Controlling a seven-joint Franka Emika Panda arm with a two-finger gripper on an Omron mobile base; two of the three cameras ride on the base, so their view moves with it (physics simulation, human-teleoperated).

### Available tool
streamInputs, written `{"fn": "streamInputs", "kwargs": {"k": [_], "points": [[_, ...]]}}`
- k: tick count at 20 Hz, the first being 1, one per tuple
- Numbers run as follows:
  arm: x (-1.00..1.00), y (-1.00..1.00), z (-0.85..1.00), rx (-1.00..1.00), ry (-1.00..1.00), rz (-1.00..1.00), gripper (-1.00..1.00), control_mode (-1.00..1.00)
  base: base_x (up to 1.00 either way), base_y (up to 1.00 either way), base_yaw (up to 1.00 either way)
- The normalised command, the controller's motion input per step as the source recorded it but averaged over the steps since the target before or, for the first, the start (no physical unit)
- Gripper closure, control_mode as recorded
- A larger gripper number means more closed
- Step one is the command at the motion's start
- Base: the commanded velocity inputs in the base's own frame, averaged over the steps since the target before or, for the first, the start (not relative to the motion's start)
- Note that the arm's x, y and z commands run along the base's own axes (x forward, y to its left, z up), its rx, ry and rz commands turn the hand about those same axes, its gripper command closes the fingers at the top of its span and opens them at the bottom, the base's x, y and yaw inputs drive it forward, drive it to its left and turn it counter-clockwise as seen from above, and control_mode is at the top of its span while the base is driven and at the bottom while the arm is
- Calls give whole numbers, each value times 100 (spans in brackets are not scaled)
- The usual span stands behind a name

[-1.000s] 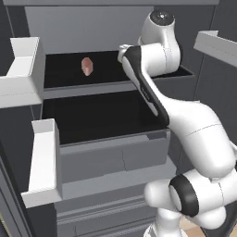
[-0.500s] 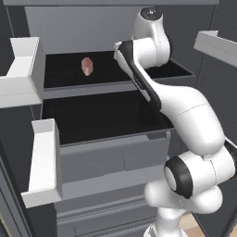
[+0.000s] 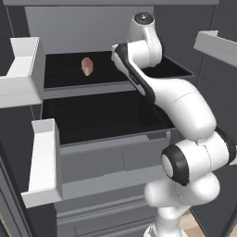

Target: Gather the carrot and squash from the fridge and place them on a tray on the dining counter. Then gather the steak and fish from the fridge and place them on the other tray.

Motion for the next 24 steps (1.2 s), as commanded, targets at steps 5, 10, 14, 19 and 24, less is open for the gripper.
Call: {"fn": "streamInputs", "kwargs": {"k": [5,10,14,19,24], "points": [[45,-1,-9,0,0,0,-100,-100,0,0,0],[46,-3,-8,0,2,0,-100,-100,0,0,0],[47,-2,-11,0,3,0,-100,-100,0,0,0],[29,0,-13,0,5,0,100,-100,0,0,0],[9,0,-13,0,2,0,100,-100,0,0,0]]}}
